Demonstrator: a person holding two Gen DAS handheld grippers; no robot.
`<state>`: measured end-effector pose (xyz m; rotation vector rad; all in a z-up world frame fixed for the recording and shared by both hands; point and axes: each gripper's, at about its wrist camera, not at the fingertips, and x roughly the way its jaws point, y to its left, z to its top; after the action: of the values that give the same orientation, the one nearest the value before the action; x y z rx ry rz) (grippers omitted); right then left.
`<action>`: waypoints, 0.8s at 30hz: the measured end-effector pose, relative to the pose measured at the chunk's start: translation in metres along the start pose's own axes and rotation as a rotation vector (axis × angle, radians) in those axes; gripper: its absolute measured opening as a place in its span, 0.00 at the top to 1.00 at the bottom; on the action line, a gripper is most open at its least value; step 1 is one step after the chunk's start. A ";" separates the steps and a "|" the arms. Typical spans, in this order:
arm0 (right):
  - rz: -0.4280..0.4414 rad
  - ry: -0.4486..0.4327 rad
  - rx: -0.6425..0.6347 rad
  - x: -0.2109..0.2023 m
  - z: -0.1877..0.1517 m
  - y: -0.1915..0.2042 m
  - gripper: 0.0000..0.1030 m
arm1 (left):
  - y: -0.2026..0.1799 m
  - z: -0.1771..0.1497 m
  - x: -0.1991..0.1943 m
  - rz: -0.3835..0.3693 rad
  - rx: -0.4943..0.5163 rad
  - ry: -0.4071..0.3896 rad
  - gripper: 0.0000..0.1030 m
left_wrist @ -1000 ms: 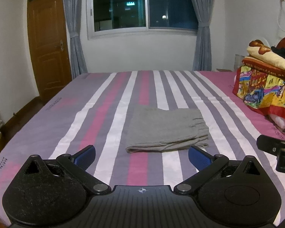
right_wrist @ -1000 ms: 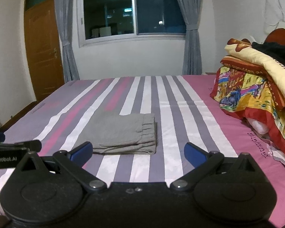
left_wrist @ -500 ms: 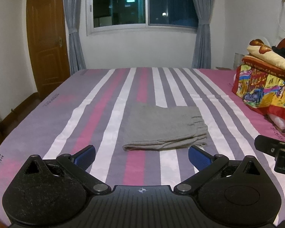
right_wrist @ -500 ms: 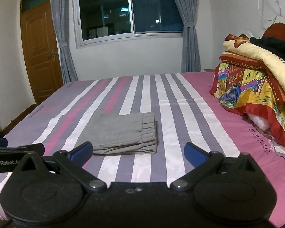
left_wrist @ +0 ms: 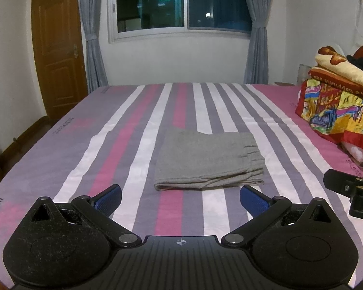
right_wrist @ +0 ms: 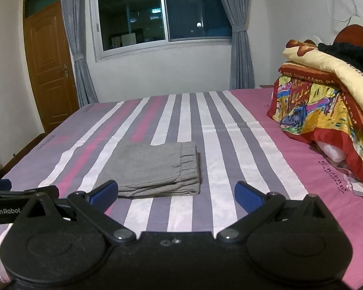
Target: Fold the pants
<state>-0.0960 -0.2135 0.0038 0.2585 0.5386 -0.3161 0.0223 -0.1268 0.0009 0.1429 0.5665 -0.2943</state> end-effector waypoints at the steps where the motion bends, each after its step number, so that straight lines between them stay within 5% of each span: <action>1: -0.001 0.001 0.002 0.001 0.000 0.000 0.00 | 0.000 0.000 0.001 0.000 0.000 0.001 0.00; 24: 0.002 0.015 0.007 0.011 0.001 -0.002 0.00 | -0.004 -0.002 0.010 -0.018 -0.007 0.018 0.00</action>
<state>-0.0873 -0.2183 -0.0022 0.2683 0.5520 -0.3140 0.0278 -0.1325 -0.0065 0.1335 0.5867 -0.3086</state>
